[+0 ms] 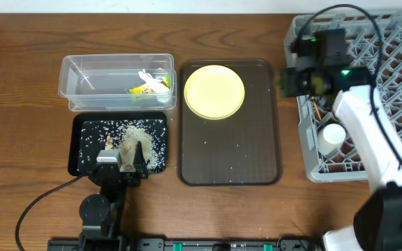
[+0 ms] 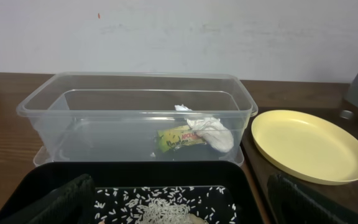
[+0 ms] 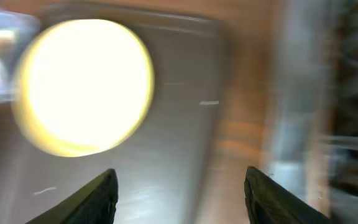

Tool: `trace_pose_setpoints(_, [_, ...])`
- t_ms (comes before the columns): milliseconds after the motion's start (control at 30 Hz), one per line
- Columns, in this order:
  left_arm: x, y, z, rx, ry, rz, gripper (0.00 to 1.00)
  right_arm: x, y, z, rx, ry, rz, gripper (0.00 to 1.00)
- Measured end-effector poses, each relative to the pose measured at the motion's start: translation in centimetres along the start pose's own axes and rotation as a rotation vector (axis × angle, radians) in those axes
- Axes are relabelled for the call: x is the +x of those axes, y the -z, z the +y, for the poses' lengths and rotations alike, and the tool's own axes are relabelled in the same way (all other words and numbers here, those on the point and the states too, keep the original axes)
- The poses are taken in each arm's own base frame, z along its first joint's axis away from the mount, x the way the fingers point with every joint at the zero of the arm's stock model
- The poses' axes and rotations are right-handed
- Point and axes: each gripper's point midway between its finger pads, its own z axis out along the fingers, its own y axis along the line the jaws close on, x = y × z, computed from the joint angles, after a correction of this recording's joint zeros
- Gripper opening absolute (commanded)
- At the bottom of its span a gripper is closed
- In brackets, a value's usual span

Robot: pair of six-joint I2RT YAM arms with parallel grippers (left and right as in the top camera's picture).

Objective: Sort waste into correct bins and load items into the dishwasher rack
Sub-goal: 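Pick the second chopstick with the right gripper and put it in the rack, then grasp the yellow plate edge with the right gripper and lift it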

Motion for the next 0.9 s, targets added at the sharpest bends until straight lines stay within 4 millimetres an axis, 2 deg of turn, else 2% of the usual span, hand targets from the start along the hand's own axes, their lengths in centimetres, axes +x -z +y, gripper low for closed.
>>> trace_pose_setpoints(67, [0.0, 0.0, 0.0, 0.0, 0.0, 0.0, 0.9, 0.5, 0.3, 3.2, -0.059, -0.031, 0.014, 0.47])
trace_pose_setpoints(133, [0.0, 0.0, 0.0, 0.0, 0.0, 0.0, 0.91, 1.4, -0.3, 5.6, -0.089, -0.096, 0.052, 0.43])
trace_pose_setpoints(200, [0.0, 0.0, 0.0, 0.0, 0.0, 0.0, 0.91, 2.6, -1.7, 7.2, -0.071, -0.173, 0.096, 0.42])
trace_pose_setpoints(267, [0.0, 0.0, 0.0, 0.0, 0.0, 0.0, 0.91, 3.8, -3.6, 7.8, -0.027, -0.233, 0.132, 0.42])
trace_pose_setpoints(433, [0.0, 0.0, 0.0, 0.0, 0.0, 0.0, 0.9, 6.5, -9.5, 7.5, 0.1, -0.353, 0.192, 0.43])
trace_pose_setpoints(633, [0.0, 0.0, 0.0, 0.0, 0.0, 0.0, 0.91, 8.5, -14.5, 6.0, 0.177, -0.425, 0.218, 0.4])
trace_pose_setpoints(667, [0.0, 0.0, 0.0, 0.0, 0.0, 0.0, 0.91, 8.8, -15.0, 5.8, 0.185, -0.428, 0.222, 0.33])
trace_pose_setpoints(700, [0.0, 0.0, 0.0, 0.0, 0.0, 0.0, 0.91, 8.7, -15.1, 5.7, 0.191, -0.431, 0.216, 0.2])
trace_pose_setpoints(767, [0.0, 0.0, 0.0, 0.0, 0.0, 0.0, 0.91, 8.7, -15.2, 5.7, 0.191, -0.434, 0.218, 0.04])
trace_pose_setpoints(800, [0.0, 0.0, 0.0, 0.0, 0.0, 0.0, 0.9, 9.0, -15.1, 5.5, 0.202, -0.442, 0.228, 0.01])
trace_pose_setpoints(900, [0.0, 0.0, 0.0, 0.0, 0.0, 0.0, 0.91, 9.4, -14.4, 5.4, 0.217, -0.453, 0.255, 0.01])
